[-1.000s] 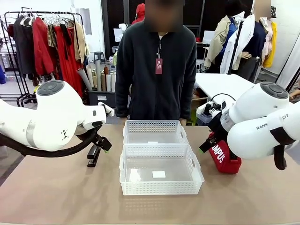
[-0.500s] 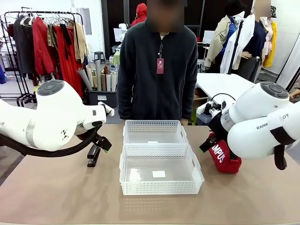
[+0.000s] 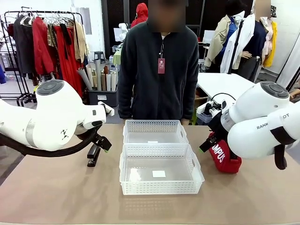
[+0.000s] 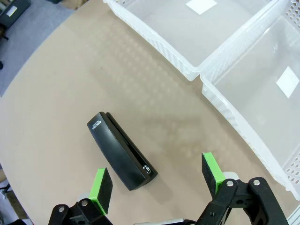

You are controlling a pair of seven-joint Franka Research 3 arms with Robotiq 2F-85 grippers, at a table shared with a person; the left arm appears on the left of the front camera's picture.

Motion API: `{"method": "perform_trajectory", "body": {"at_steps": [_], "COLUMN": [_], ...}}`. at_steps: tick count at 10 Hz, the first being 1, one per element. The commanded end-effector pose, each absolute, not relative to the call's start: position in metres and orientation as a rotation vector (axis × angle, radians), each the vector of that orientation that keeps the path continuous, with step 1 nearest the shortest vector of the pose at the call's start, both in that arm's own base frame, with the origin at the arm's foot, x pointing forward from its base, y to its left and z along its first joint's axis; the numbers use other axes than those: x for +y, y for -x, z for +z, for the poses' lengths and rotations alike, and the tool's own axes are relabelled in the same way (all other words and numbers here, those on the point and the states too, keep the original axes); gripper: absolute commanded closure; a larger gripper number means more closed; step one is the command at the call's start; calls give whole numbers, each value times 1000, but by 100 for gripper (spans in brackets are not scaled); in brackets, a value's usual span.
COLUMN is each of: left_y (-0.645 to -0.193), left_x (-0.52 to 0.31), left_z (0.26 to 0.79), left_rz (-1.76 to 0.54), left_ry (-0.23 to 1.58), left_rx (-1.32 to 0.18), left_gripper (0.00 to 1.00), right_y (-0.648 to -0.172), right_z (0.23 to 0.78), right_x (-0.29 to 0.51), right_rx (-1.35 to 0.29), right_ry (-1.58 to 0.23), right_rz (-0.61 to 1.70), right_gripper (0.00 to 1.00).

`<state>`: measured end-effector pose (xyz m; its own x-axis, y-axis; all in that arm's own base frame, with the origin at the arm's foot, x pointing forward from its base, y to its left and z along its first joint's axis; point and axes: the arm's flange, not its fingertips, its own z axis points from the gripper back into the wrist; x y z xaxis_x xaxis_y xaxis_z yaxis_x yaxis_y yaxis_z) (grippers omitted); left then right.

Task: Distribute items into two baskets.
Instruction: Pick up the Pencil pouch that the person points to.

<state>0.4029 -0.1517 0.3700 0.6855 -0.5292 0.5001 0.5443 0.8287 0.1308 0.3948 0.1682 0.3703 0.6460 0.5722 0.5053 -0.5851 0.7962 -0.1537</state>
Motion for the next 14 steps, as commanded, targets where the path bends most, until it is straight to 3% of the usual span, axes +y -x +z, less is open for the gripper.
{"method": "perform_trajectory", "body": {"at_steps": [1, 5, 10, 13, 14], "left_y": [-403, -403, -402, -410, -410], "left_x": [-152, -152, -160, -159, -160], "left_z": [370, 370, 392, 413, 413], "left_rz": [-601, -601, -562, -562, -568], "left_ry": [29, 29, 50, 52, 1], "left_rx": [-551, -551, -480, -479, -504], "left_gripper": [0, 0, 0, 0, 0], "right_y": [-395, -395, -374, -363, -362], "right_z": [371, 370, 374, 380, 383], "right_x": [168, 168, 183, 188, 188], "right_rx": [-567, -566, -587, -557, -543], "right_ry": [-25, -24, 216, 228, 122], "right_rz": [658, 658, 598, 562, 573], "right_gripper": [0, 0, 0, 0, 0]}}
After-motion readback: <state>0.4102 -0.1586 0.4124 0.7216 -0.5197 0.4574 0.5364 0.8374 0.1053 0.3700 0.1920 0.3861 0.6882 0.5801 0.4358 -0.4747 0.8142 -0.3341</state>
